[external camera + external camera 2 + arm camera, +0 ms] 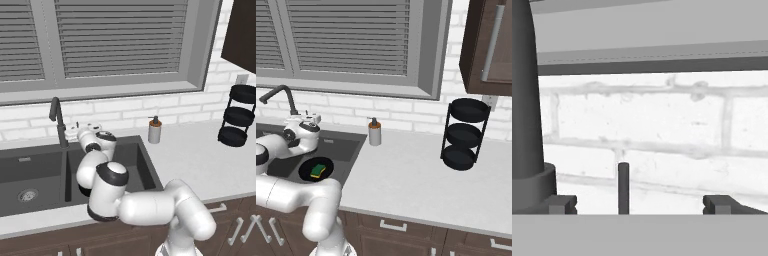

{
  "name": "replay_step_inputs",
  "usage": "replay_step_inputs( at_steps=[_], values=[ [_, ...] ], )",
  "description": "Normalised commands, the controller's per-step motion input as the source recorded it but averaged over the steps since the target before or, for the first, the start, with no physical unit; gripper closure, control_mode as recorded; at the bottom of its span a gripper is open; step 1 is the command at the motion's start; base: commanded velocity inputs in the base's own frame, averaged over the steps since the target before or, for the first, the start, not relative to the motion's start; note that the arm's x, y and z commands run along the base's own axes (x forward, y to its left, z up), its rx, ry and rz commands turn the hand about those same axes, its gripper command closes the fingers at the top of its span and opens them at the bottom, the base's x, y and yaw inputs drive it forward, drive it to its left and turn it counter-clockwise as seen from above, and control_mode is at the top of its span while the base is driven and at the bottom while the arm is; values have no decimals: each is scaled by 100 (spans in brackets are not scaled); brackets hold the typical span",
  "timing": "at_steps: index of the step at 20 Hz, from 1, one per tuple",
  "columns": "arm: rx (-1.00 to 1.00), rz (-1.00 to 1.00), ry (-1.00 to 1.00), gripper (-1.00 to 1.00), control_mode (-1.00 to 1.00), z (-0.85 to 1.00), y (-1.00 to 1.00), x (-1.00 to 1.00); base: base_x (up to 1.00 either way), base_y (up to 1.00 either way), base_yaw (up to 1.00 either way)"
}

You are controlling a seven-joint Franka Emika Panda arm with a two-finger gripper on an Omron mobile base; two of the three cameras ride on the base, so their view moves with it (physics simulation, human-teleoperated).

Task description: Pick the pan and sponge and place them into the sink. Then turn on the water.

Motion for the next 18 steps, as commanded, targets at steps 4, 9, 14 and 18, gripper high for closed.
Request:
replay_step_inputs(
  at_steps=[4,9,14,18],
  values=[
    [0,-7,0,-100,-100,0,0,13,0,0,0],
    [0,-8,0,-100,-100,0,0,9,0,0,0],
    [0,-4,0,-100,-100,0,0,4,0,0,0],
    [0,-1,-1,-100,-100,0,0,6,0,0,0]
  ],
)
